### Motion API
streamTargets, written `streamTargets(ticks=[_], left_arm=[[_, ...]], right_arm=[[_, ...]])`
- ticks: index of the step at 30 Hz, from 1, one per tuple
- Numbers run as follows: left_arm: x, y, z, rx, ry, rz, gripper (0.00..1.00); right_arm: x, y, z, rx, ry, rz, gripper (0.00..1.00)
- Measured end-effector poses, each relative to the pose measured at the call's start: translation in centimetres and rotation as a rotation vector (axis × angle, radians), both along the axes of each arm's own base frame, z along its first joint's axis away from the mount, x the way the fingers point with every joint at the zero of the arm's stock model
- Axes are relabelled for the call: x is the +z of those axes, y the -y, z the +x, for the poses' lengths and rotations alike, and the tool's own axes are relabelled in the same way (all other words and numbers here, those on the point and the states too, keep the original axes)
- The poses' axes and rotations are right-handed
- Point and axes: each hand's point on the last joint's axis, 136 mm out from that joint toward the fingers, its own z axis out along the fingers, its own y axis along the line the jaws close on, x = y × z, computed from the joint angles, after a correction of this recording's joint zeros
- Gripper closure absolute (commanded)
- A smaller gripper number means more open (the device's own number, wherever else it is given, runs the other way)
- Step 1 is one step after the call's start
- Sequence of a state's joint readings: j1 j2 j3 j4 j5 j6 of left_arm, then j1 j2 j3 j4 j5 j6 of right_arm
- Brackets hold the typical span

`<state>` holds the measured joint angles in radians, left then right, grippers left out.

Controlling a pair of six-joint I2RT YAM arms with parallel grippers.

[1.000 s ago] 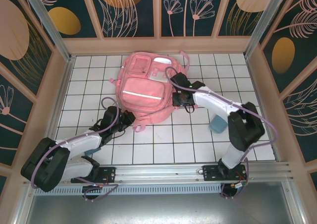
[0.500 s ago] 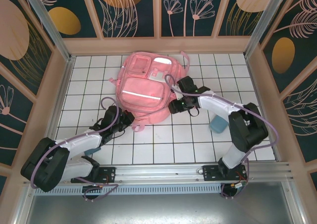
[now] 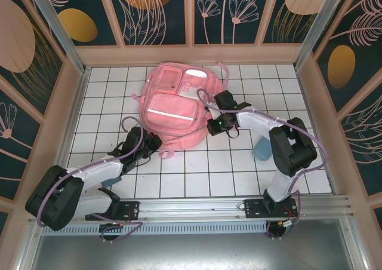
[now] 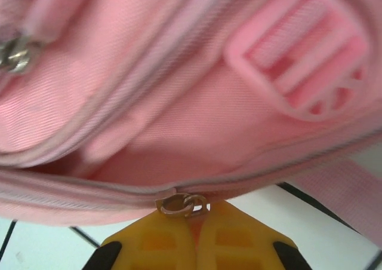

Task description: Pack books, pencil case, and school supplies into a backpack

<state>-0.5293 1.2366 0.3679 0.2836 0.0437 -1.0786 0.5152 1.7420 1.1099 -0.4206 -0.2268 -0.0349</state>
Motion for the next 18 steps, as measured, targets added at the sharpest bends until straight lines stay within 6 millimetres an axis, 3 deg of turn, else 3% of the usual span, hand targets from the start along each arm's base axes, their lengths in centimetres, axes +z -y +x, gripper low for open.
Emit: streamTargets(ticks=[7, 13, 15, 17, 18], left_arm=[[0.1, 0.2, 0.0, 0.001, -0.009, -0.007, 1.00], [0.5, 0.7, -0.3, -0.026, -0.008, -0.025, 1.00], [0.8, 1.0, -0.4, -0.046, -0.003, -0.028, 0.88], [1.2, 1.1, -0.6, -0.070, 0.002, -0.020, 0.74], [1.3, 1.0, -0.7, -0.077, 0.002, -0.009, 0.62]], right_arm=[[-0.2, 4.8, 3.5, -0.195, 0.074, -0.111, 1.00], [-0.6, 5.5, 5.0, -0.253, 0.079, -0.134, 0.99], [-0.6, 5.6, 5.1, -0.262, 0.076, -0.129, 0.97], [-0.4, 5.6, 5.1, -0.278, 0.075, -0.122, 0.84], [-0.3, 5.8, 5.2, -0.296, 0.076, -0.120, 0.76]])
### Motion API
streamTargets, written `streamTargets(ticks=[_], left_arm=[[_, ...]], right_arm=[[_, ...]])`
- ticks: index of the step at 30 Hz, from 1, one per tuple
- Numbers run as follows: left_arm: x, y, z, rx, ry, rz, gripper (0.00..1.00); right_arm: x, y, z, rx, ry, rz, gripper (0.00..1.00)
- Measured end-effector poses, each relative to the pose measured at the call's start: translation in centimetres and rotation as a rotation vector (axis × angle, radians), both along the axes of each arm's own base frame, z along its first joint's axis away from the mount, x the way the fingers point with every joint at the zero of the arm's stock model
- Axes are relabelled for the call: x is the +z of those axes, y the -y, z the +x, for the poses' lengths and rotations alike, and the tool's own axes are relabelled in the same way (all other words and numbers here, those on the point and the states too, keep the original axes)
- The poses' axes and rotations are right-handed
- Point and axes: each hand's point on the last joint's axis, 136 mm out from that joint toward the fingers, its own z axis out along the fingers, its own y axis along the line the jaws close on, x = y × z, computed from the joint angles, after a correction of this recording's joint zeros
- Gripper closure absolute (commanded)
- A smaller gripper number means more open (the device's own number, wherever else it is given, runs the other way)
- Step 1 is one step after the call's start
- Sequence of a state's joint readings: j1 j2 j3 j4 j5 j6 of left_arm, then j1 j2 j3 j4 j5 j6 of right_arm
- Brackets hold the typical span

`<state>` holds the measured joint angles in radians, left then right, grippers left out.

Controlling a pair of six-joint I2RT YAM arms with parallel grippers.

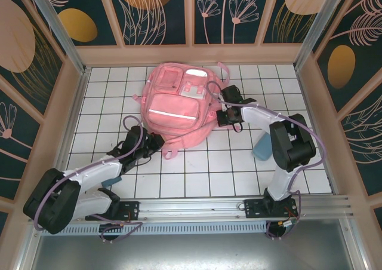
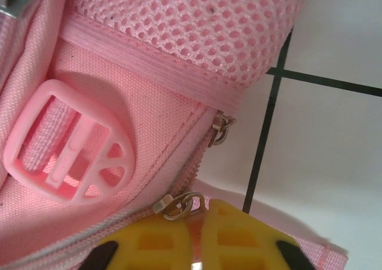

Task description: Pack books, pencil case, and school supplies into a backpack

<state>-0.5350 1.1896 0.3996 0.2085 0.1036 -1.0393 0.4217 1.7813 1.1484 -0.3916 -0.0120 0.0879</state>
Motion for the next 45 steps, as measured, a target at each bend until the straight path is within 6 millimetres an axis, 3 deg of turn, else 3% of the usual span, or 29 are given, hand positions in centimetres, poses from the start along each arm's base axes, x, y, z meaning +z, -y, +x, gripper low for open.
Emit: streamTargets(ticks=[3, 6, 11, 14, 17, 24, 29, 34, 39, 45], left_arm=[[0.5, -0.8, -0.5, -0.008, -0.005, 0.047, 0.44], [1.7, -1.3, -0.6, -0.014, 0.003, 0.089, 0.36], [5.1, -0.8, 0.4, -0.069, 0.071, 0.138, 0.33], [6.7, 0.0, 1.6, -0.107, 0.112, 0.165, 0.33], [7.3, 1.1, 2.9, -0.147, 0.129, 0.199, 0.33], [6.6, 4.6, 5.2, -0.252, 0.135, 0.267, 0.35], [5.9, 6.5, 6.3, -0.305, 0.134, 0.303, 0.35], [5.9, 7.0, 6.9, -0.319, 0.143, 0.317, 0.35], [5.3, 7.1, 7.0, -0.325, 0.134, 0.326, 0.35], [4.8, 7.1, 7.0, -0.328, 0.122, 0.333, 0.35]], right_arm=[[1.0, 1.6, 0.0, -0.081, 0.017, 0.000, 0.54], [3.5, 3.2, -0.4, -0.159, 0.062, 0.040, 0.45], [9.1, 2.2, -0.7, -0.190, 0.168, 0.203, 0.41], [10.5, 0.7, -0.2, -0.187, 0.187, 0.307, 0.41], [10.1, -0.8, 0.8, -0.177, 0.154, 0.364, 0.44], [6.6, -4.1, 6.1, -0.131, 0.064, 0.405, 0.47], [4.3, -4.0, 8.7, -0.127, 0.018, 0.430, 0.42], [3.9, -3.2, 9.8, -0.100, 0.013, 0.442, 0.39], [4.7, -4.3, 10.5, 0.038, 0.036, 0.477, 0.40], [3.7, -5.2, 9.9, 0.152, 0.010, 0.494, 0.42]])
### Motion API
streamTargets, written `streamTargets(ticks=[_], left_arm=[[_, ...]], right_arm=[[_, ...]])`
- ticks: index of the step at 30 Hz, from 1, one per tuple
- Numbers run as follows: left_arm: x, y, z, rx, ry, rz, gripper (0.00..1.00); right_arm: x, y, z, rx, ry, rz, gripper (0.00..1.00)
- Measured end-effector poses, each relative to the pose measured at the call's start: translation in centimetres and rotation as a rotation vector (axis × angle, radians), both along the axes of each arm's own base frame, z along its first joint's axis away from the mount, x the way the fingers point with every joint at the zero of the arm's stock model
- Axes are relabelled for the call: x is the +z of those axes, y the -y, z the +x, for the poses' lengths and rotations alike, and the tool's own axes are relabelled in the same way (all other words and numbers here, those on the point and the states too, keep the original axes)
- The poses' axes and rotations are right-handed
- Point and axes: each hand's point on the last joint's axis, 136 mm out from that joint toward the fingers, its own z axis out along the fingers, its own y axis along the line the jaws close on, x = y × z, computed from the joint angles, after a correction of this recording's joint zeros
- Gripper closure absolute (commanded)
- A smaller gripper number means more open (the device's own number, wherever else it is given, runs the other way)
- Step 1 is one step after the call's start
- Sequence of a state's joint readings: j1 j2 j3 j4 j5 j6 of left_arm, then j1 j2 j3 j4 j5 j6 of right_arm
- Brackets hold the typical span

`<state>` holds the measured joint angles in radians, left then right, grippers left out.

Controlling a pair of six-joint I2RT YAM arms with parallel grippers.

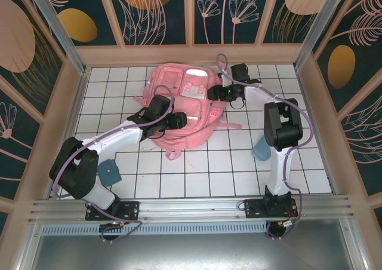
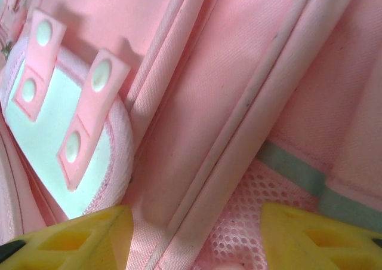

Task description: Pack books, pencil case, and school supplies into a backpack

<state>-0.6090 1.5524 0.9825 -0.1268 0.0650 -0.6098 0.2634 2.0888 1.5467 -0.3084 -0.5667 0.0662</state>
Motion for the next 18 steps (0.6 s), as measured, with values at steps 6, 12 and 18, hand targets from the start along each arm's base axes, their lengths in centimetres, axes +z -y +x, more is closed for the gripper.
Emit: streamTargets(ticks=[6, 12, 18], left_arm=[[-0.4, -0.3, 0.3, 0.016, 0.002, 0.018, 0.35], [-0.8, -0.3, 1.5, 0.046, 0.007, 0.054, 0.36], [-0.4, -0.1, 2.0, 0.049, 0.020, 0.055, 0.36]], right_arm=[[-0.3, -0.7, -2.1, 0.140, -0.007, 0.023, 0.40], [-0.9, -0.5, -6.0, 0.235, -0.027, 0.029, 0.51], [0.3, -0.4, -7.0, 0.261, 0.011, 0.012, 0.72]])
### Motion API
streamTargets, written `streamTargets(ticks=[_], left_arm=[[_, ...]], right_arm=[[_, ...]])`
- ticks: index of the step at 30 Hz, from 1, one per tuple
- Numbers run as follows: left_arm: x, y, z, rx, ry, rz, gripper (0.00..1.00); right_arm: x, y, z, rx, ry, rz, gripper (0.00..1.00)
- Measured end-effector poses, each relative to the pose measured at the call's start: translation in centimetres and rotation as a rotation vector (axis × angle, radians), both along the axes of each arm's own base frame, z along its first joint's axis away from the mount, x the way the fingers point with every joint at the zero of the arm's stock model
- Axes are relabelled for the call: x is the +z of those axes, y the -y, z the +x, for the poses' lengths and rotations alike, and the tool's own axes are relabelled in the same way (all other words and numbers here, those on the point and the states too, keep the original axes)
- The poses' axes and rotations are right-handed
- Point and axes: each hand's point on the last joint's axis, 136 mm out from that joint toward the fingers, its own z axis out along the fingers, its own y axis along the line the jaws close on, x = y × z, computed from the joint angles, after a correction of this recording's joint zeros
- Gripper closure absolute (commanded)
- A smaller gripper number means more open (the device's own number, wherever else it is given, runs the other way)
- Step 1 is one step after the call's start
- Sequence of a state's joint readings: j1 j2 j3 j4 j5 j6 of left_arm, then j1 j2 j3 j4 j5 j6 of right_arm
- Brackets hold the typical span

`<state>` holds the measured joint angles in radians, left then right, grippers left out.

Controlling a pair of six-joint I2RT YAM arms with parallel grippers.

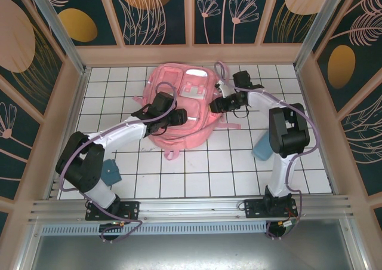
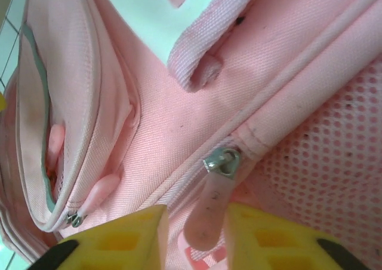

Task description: Pack books, pencil case, and school supplies into a backpack

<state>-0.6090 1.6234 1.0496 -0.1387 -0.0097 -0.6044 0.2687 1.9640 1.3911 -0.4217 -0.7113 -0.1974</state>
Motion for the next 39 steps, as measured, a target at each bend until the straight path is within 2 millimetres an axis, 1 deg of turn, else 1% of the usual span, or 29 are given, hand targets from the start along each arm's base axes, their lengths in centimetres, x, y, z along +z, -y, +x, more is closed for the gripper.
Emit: streamTargets(ticks=[6, 9, 11, 14, 16, 19, 21, 23, 28, 31, 33, 35, 38, 39], left_arm=[[0.0, 0.0, 0.0, -0.006, 0.001, 0.002, 0.37], [0.0, 0.2, -0.2, -0.022, 0.000, -0.001, 0.40], [0.0, 0.4, -0.3, -0.037, -0.003, -0.006, 0.42], [0.6, 1.2, 0.0, -0.061, 0.004, -0.024, 0.47], [1.2, 2.0, 0.6, -0.069, 0.019, -0.041, 0.52], [2.0, 3.7, 2.3, -0.076, 0.047, -0.067, 0.59], [1.9, 4.7, 3.4, -0.070, 0.053, -0.078, 0.63], [1.2, 5.4, 4.3, -0.064, 0.047, -0.082, 0.65], [-0.8, 6.2, 5.5, -0.042, 0.006, -0.078, 0.71], [-1.7, 6.5, 6.1, -0.022, -0.016, -0.069, 0.74], [-2.1, 6.4, 6.3, -0.008, -0.030, -0.065, 0.76], [-2.1, 6.3, 6.4, 0.010, -0.036, -0.063, 0.77], [-2.1, 6.5, 6.8, 0.026, -0.040, -0.065, 0.78], [-2.1, 6.5, 6.8, 0.028, -0.043, -0.066, 0.78]], right_arm=[[-0.1, 0.1, 0.1, -0.006, 0.004, -0.013, 0.73], [-0.3, 0.3, 0.2, -0.014, 0.005, -0.026, 0.86], [-0.4, 0.3, 0.3, -0.018, 0.006, -0.032, 0.92], [-0.6, 0.5, 0.4, -0.027, 0.006, -0.044, 0.97], [-0.7, 0.6, 0.4, -0.033, 0.003, -0.048, 1.00], [-0.9, 0.6, 0.3, -0.041, 0.004, -0.052, 1.00], [-1.1, 0.7, -0.1, -0.045, 0.008, -0.058, 1.00], [-1.1, 0.7, -0.4, -0.051, 0.019, -0.065, 1.00], [-0.6, 0.2, -1.4, -0.059, 0.053, -0.084, 1.00], [-0.7, -0.5, -2.7, -0.051, 0.069, -0.102, 1.00], [-1.0, -1.1, -4.0, -0.037, 0.080, -0.125, 1.00], [-1.2, -2.0, -5.8, -0.008, 0.092, -0.139, 1.00], [-1.4, -4.0, -9.7, 0.080, 0.084, -0.131, 1.00], [-1.5, -4.5, -10.5, 0.100, 0.084, -0.125, 1.00]])
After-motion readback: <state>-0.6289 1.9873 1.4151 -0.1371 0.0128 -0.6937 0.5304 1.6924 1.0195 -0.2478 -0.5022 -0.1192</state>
